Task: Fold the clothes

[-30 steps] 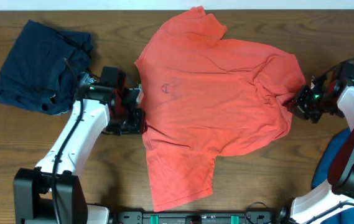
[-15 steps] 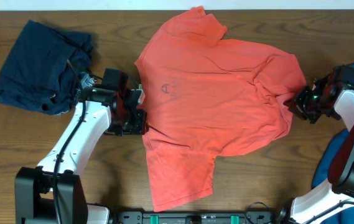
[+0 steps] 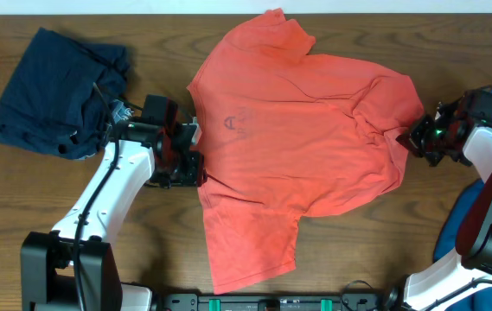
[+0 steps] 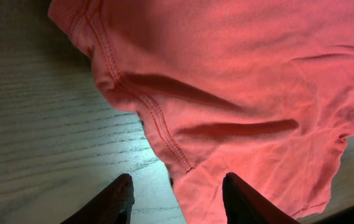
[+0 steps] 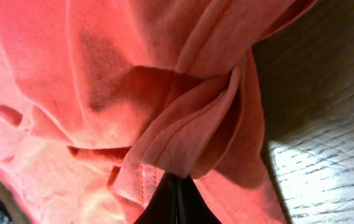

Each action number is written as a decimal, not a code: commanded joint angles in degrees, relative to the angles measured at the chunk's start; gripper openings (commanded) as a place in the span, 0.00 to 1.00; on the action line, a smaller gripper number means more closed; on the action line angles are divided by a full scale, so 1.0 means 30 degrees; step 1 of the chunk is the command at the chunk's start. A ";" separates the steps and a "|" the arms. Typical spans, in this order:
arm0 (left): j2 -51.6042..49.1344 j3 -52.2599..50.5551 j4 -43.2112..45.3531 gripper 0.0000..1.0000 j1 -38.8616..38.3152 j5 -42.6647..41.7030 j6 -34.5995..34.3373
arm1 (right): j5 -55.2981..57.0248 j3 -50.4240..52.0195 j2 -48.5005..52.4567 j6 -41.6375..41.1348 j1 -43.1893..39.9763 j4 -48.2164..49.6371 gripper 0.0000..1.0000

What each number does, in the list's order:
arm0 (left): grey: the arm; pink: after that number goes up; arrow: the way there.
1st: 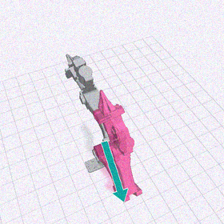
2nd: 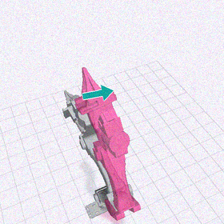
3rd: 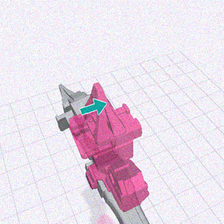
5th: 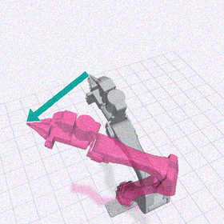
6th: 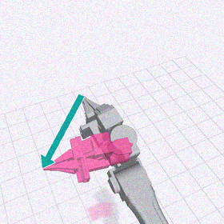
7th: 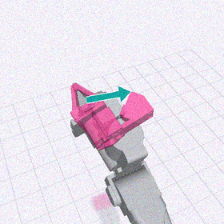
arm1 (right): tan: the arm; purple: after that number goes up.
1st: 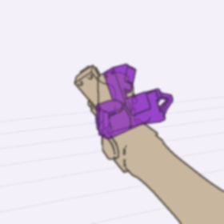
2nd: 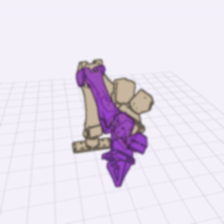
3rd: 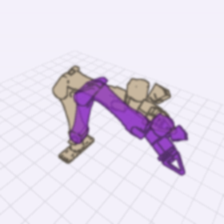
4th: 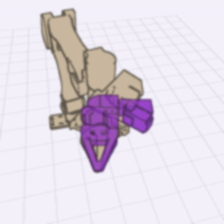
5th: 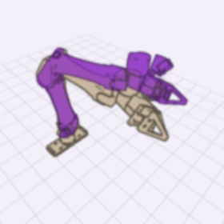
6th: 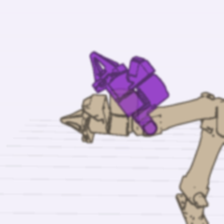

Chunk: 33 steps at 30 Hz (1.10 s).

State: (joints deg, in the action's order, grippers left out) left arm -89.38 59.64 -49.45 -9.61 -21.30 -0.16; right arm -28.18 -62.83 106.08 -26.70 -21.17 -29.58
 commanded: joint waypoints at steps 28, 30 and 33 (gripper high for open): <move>-0.0175 -0.0080 0.0240 0.49 -0.0044 -0.0182 0.0044 | 0.2812 -0.2098 -0.6258 0.0539 -0.0306 -0.7045 0.22; -0.0175 -0.0080 0.0219 0.49 -0.0044 -0.0182 0.0044 | 0.2521 -0.1297 -0.4983 -0.0335 0.0211 -0.5639 0.17; -0.0175 -0.0080 0.0146 0.49 -0.0044 -0.0182 0.0044 | 0.2302 -0.0998 -0.3089 -0.1217 0.0597 -0.4335 0.15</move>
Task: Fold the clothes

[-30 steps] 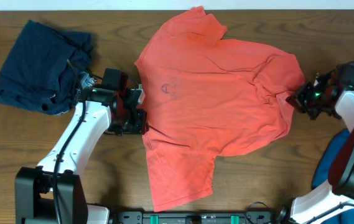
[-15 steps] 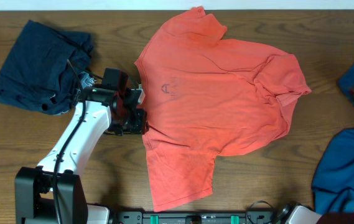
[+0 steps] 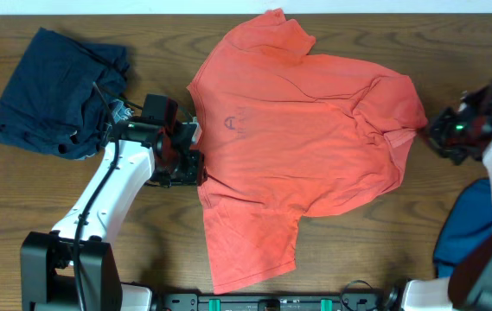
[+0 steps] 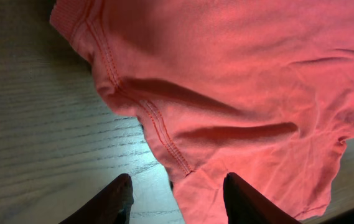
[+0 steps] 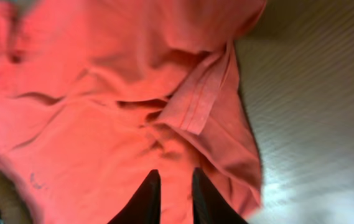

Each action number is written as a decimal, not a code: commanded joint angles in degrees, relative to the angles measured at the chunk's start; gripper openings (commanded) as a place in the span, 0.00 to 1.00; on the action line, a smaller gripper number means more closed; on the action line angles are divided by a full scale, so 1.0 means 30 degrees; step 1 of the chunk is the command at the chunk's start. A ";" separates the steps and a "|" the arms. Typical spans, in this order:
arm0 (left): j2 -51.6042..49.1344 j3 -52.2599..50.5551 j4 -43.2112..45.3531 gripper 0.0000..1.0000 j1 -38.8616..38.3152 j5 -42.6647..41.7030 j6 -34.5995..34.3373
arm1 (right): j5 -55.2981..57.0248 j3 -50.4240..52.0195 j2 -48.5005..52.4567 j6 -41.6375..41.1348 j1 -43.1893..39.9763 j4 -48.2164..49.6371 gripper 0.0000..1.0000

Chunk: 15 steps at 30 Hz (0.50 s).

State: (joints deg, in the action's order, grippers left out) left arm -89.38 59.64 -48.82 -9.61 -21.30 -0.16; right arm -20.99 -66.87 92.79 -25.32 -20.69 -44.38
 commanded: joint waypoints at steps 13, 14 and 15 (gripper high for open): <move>-0.0175 -0.0080 -0.0036 0.49 -0.0044 -0.0182 0.0044 | -0.2025 0.0357 0.5894 -0.2608 0.0641 0.2579 0.43; -0.0175 -0.0080 -0.0036 0.49 -0.0044 -0.0182 0.0044 | -0.2018 0.0357 0.6091 -0.2601 0.0678 0.2594 0.43; -0.0175 -0.0080 -0.0036 0.49 -0.0044 -0.0182 0.0044 | -0.2018 0.0357 0.6302 -0.2601 0.0678 0.2688 0.42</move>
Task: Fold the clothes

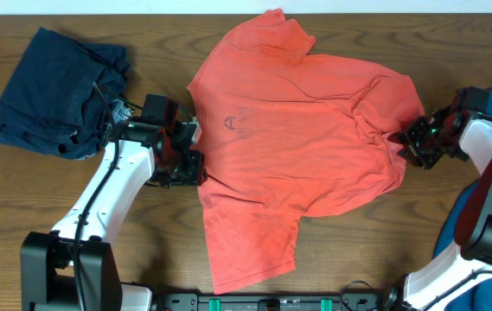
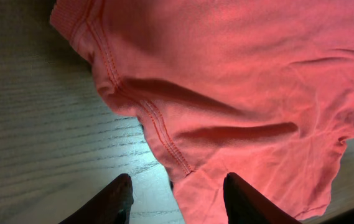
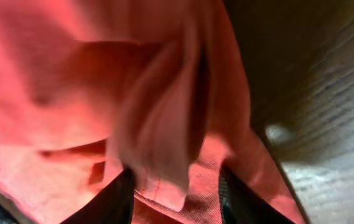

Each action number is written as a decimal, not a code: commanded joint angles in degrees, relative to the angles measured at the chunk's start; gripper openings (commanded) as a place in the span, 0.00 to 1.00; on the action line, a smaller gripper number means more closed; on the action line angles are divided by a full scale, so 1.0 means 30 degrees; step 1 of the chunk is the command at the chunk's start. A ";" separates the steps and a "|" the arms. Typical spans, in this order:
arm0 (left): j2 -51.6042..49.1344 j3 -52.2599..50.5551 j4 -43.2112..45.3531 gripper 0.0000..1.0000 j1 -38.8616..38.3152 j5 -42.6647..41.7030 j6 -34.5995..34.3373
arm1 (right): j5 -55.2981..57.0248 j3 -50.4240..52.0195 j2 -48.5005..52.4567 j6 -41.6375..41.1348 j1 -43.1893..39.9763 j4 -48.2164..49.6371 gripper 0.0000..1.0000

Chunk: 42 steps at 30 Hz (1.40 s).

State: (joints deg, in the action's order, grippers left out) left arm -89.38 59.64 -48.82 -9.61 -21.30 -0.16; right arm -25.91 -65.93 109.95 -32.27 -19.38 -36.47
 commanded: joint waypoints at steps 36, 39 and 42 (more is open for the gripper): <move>-0.0175 -0.0080 0.0313 0.50 -0.0044 -0.0182 0.0051 | 0.0714 -0.0270 -0.5384 0.2208 -0.0590 0.0255 0.01; -0.0175 -0.0080 0.0328 0.49 -0.0044 -0.0182 0.0051 | 0.0721 -0.0270 -0.5362 0.2215 -0.0590 0.0233 0.05; -0.0175 -0.0080 0.0328 0.49 -0.0044 -0.0182 0.0051 | 0.0729 -0.0270 -0.5362 0.2208 -0.0590 0.0291 0.01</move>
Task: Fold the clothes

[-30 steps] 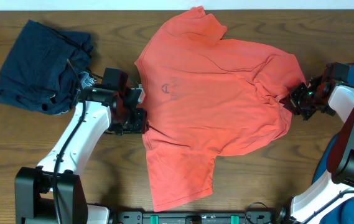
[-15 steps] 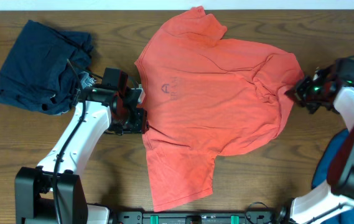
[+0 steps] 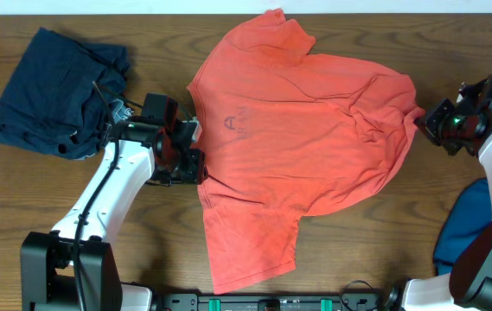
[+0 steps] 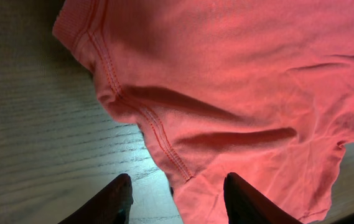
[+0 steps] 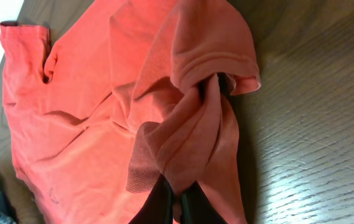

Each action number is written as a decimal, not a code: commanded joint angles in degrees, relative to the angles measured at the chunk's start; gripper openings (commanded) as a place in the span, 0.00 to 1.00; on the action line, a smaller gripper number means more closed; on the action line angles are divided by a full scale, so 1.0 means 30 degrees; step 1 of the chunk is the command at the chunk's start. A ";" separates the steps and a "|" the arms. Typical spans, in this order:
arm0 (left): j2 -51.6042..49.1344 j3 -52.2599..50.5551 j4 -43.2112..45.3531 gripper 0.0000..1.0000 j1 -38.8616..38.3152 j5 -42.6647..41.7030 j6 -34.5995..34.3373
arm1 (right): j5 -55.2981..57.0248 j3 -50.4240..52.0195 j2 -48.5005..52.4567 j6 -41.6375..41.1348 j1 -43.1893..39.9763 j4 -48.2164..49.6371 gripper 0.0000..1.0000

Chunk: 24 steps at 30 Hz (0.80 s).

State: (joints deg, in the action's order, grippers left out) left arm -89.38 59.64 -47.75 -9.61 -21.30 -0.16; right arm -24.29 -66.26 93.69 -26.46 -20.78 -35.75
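An orange-red T-shirt point(image 3: 297, 130) lies spread over the middle of the wooden table point(image 3: 375, 259). My right gripper point(image 3: 429, 122) is at the shirt's right edge, shut on a bunched fold of the right sleeve point(image 5: 195, 118), and the cloth hangs gathered from the right gripper point(image 5: 177, 200). My left gripper point(image 3: 190, 162) sits at the shirt's left side, low over the wood. It is open, and the stitched hem point(image 4: 158, 140) runs down between the fingers of the left gripper point(image 4: 175, 190) without being pinched.
A crumpled dark navy garment point(image 3: 55, 86) lies at the back left, just beyond my left arm. A blue cloth point(image 3: 479, 233) shows at the right front edge, beside my right arm.
My right gripper was open around the sleeve fold. Now it is shut on that fold and sits a little further right and back, with the sleeve drawn out. The left gripper has barely shifted.
At first my right gripper was shut on the right sleeve fold. Then it was open and off to the right of the shirt, then open around the fold again, and now shut on it. My left gripper stayed open at the left hem throughout.
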 commanded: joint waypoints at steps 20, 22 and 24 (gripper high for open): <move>-0.0175 -0.0080 -0.0058 0.49 -0.0044 -0.0182 0.0051 | 0.0605 -0.0175 -0.0102 0.1064 -0.0386 0.0051 0.01; -0.0175 -0.0080 -0.0160 0.49 -0.0044 -0.0182 0.0051 | 0.0597 -0.0364 -0.0605 0.1144 -0.0925 -0.0342 0.01; -0.0175 -0.0080 -0.0350 0.49 -0.0044 -0.0182 0.0051 | 0.0452 -0.0962 -0.1450 0.1552 -0.1741 -0.1406 0.01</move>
State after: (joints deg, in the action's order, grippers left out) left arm -89.38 59.64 -48.16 -9.61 -21.30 -0.16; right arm -22.96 -66.46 93.38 -24.16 -22.52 -38.06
